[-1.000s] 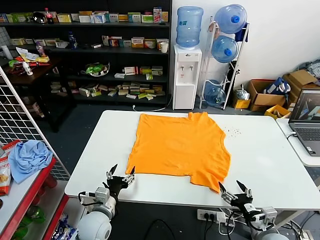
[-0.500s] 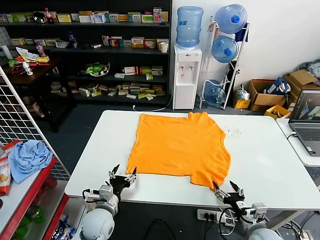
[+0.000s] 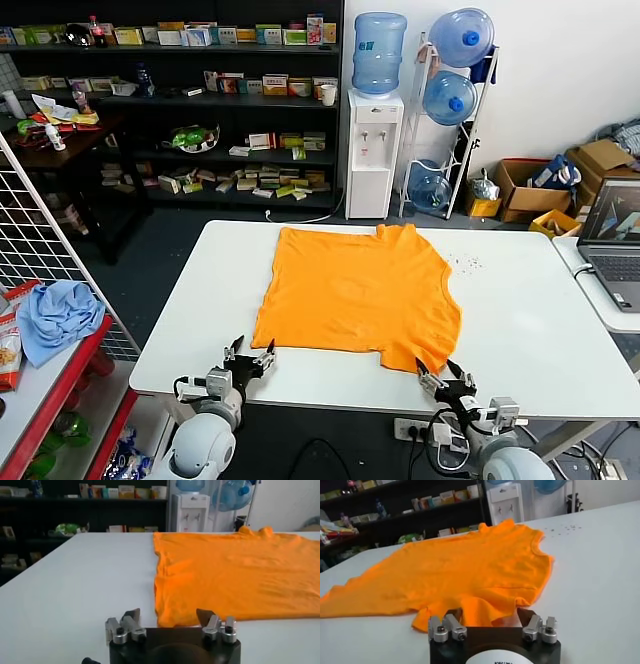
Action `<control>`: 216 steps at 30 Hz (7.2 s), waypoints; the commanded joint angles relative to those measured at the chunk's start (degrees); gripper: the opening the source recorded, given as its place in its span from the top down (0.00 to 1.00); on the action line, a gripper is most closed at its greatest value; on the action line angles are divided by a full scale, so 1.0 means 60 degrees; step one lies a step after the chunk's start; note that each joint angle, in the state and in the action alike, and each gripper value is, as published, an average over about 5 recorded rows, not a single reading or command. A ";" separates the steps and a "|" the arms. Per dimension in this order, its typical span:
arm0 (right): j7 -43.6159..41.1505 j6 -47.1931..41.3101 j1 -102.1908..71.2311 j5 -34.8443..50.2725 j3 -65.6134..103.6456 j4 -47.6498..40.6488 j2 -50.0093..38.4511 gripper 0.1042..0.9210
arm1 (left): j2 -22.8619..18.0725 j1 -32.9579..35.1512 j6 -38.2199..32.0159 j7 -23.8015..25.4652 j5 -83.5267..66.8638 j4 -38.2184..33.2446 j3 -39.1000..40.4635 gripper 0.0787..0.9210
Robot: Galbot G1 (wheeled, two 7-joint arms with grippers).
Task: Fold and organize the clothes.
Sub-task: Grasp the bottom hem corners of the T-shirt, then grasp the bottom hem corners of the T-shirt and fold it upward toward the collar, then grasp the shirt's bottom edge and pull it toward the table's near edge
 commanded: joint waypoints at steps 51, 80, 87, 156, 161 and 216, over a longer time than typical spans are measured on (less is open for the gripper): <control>0.0320 0.2192 -0.0420 -0.2637 0.0480 0.0659 -0.1643 0.98 | 0.0404 0.0315 -0.1657 0.0101 0.0984 -0.0988 0.0296 0.97; -0.0047 -0.0132 0.2411 -0.0814 -0.1085 -0.1486 -0.2002 0.82 | 0.0724 -0.1592 -0.1394 0.0218 0.0413 0.0598 0.1359 0.89; 0.0109 -0.0905 0.0700 -0.0461 -0.0637 0.0239 -0.2227 0.55 | 0.1228 -0.0676 -0.1237 0.0115 -0.0068 -0.0328 0.1144 0.62; 0.0976 0.0901 0.0083 -0.0317 -0.0325 0.0345 -0.2063 0.61 | 0.1977 0.0342 -0.0331 0.0114 -0.1564 -0.1009 0.1185 0.97; 0.0954 0.0798 0.0497 -0.0125 -0.0461 -0.0321 -0.1799 0.44 | 0.1908 0.0303 -0.0331 0.0112 -0.1548 -0.0911 0.1208 0.97; 0.1045 -0.0459 -0.3489 -0.1324 0.0637 0.2720 -0.2796 0.97 | 0.3374 0.1848 -0.0116 0.0109 -0.1507 -0.2839 0.0838 0.97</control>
